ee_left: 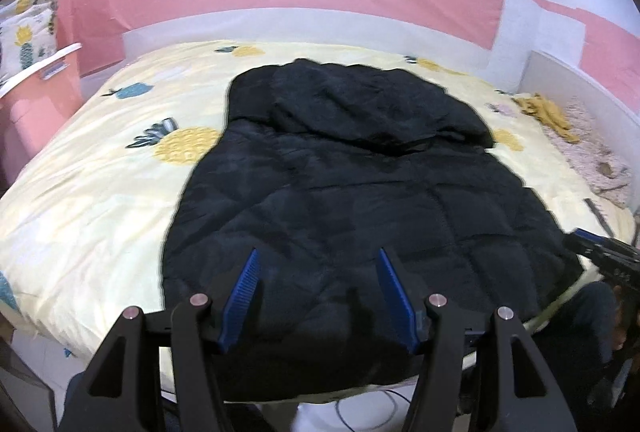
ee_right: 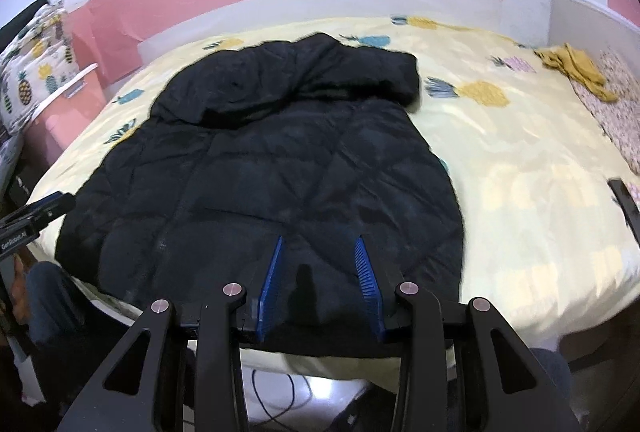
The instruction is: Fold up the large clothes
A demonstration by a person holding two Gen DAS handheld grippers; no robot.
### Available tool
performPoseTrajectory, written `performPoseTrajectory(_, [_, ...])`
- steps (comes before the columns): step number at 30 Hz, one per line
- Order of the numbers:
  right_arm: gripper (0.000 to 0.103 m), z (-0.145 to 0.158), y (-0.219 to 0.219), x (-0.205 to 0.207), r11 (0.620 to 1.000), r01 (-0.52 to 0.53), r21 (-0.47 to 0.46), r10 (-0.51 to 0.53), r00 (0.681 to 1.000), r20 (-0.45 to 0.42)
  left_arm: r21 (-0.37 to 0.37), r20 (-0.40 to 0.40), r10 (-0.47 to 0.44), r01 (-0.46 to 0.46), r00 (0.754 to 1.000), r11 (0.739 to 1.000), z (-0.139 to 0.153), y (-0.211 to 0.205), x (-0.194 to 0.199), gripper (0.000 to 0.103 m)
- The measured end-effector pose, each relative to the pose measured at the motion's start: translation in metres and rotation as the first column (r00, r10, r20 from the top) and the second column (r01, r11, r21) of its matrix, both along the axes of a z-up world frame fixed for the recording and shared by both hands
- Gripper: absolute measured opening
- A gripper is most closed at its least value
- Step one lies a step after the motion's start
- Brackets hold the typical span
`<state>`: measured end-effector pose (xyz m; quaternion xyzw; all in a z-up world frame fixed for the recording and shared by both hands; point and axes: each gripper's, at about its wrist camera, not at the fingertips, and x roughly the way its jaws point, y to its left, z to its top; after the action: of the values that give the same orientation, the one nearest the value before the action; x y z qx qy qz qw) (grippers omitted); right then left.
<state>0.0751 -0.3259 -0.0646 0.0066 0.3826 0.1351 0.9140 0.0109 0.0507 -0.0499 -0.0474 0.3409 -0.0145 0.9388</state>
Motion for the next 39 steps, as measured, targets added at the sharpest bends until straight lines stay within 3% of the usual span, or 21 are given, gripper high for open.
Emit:
performPoseTrajectory(1, [0.038,-0.003,-0.006,0.002,1.0,0.015,0.009,-0.015,1.0,-0.01,-0.004,-0.008,0.018,-0.018,1.0,1.0,-0.003,0.007,0.002,0.063])
performPoseTrajectory(4, [0.052,-0.013,-0.029,0.012,0.997,0.071,0.027,-0.07,0.996,-0.049,0.003,-0.026,0.073,-0.073,0.997,0.997,-0.01,0.028,0.007,0.063])
performPoseTrajectory(7, [0.052,-0.022,-0.052,0.022,0.991,0.123,0.052,-0.118,0.989,-0.088,0.037,-0.045,0.137,-0.135,0.99,0.99,-0.022,0.052,0.013,0.067])
performPoseTrajectory(10, [0.052,-0.033,-0.069,0.03,0.984,0.167,0.065,-0.158,0.979,-0.129,0.026,-0.111,0.179,-0.178,0.978,0.984,-0.04,0.073,0.021,0.068])
performPoseTrajectory(13, [0.052,-0.047,-0.079,0.037,0.974,0.183,0.132,-0.155,0.967,-0.2,-0.064,-0.153,0.169,-0.18,0.974,0.982,-0.054,0.086,0.022,0.07])
performPoseTrajectory(18, [0.053,-0.061,-0.081,0.037,0.96,0.185,0.208,-0.132,0.961,-0.244,-0.169,-0.174,0.101,-0.13,0.98,0.977,-0.063,0.081,0.018,0.071])
performPoseTrajectory(22, [0.054,-0.063,-0.082,0.034,0.952,0.171,0.254,-0.102,0.959,-0.265,-0.132,-0.155,0.076,-0.097,0.985,0.987,-0.063,0.062,0.015,0.073])
performPoseTrajectory(28, [0.054,-0.07,-0.089,0.04,0.935,0.169,0.31,-0.077,0.955,-0.287,-0.146,-0.159,0.07,-0.094,0.985,0.985,-0.07,0.066,0.02,0.074])
performPoseTrajectory(32, [0.054,-0.067,-0.078,0.04,0.942,0.135,0.308,-0.042,0.955,-0.292,-0.082,-0.156,0.074,-0.087,0.985,0.993,-0.073,0.059,0.022,0.075])
performPoseTrajectory(34, [0.05,-0.067,-0.074,0.038,0.949,0.125,0.289,-0.04,0.959,-0.281,-0.06,-0.157,0.076,-0.086,0.985,0.995,-0.074,0.057,0.023,0.076])
performPoseTrajectory(37, [0.032,-0.069,-0.074,0.043,0.944,0.144,0.295,-0.055,0.956,-0.29,-0.063,-0.158,0.081,-0.092,0.984,0.994,-0.074,0.057,0.026,0.072])
performPoseTrajectory(39, [0.02,-0.065,-0.071,0.044,0.947,0.13,0.294,-0.047,0.961,-0.271,-0.072,-0.154,0.069,-0.081,0.986,0.994,-0.07,0.056,0.027,0.049])
